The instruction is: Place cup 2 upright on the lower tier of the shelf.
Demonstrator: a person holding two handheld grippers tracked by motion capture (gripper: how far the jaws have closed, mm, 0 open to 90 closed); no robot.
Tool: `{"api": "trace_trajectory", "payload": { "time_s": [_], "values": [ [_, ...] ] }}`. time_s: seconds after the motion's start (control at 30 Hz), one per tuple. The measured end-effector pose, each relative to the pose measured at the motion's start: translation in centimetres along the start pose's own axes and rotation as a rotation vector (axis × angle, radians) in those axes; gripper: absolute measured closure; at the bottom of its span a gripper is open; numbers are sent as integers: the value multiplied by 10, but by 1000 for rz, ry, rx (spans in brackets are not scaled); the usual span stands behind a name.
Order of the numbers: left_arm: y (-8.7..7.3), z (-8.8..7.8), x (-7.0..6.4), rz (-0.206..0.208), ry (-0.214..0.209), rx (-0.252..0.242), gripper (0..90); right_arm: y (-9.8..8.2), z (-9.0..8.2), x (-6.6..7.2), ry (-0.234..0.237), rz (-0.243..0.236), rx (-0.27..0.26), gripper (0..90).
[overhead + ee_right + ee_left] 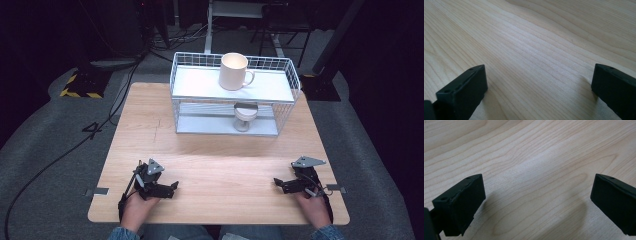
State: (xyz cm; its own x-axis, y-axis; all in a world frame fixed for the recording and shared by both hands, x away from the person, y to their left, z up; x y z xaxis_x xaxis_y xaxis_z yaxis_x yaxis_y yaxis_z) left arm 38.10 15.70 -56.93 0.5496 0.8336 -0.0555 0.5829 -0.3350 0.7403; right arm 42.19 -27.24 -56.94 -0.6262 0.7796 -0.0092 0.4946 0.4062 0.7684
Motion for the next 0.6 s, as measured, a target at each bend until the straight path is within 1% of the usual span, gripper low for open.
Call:
{"api": "trace_trajectory", "payload": {
  "time_s": [0.07, 0.17, 0.33, 0.4, 0.43, 0.53, 0.57, 0.6],
  "values": [
    [-2, 1, 1, -8, 3, 16, 3, 0, 0, 0, 0, 0, 0, 5],
    [-3, 1, 3, 10, 25, 20, 4, 0, 0, 0, 0, 0, 0, 5],
    [-3, 2, 4, 2, 31, 20, 2, 0, 0, 0, 0, 0, 0, 5],
    [-4, 2, 5, 7, 27, 20, 1, 0, 0, 0, 0, 0, 0, 4],
    [-3, 1, 6, 16, 28, 21, 2, 0, 0, 0, 0, 0, 0, 4],
    [-3, 1, 7, 5, 33, 20, 3, 0, 0, 0, 0, 0, 0, 5],
    [-3, 1, 8, 6, 36, 20, 3, 0, 0, 0, -5, 3, 1, 4],
    [-4, 1, 9, -2, 37, 19, 3, -1, -1, 0, -11, 9, 1, 5]
  ]
}}
Point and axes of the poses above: each handheld gripper's, and its own axes: z roughly forward along the jaws, y roughly out of its top, x roughly to its left, the point moved 9 cm from there along z, roughly forward along the jaws, and after that the axes turned 5 degrees about -x, right-handed, at the moved point
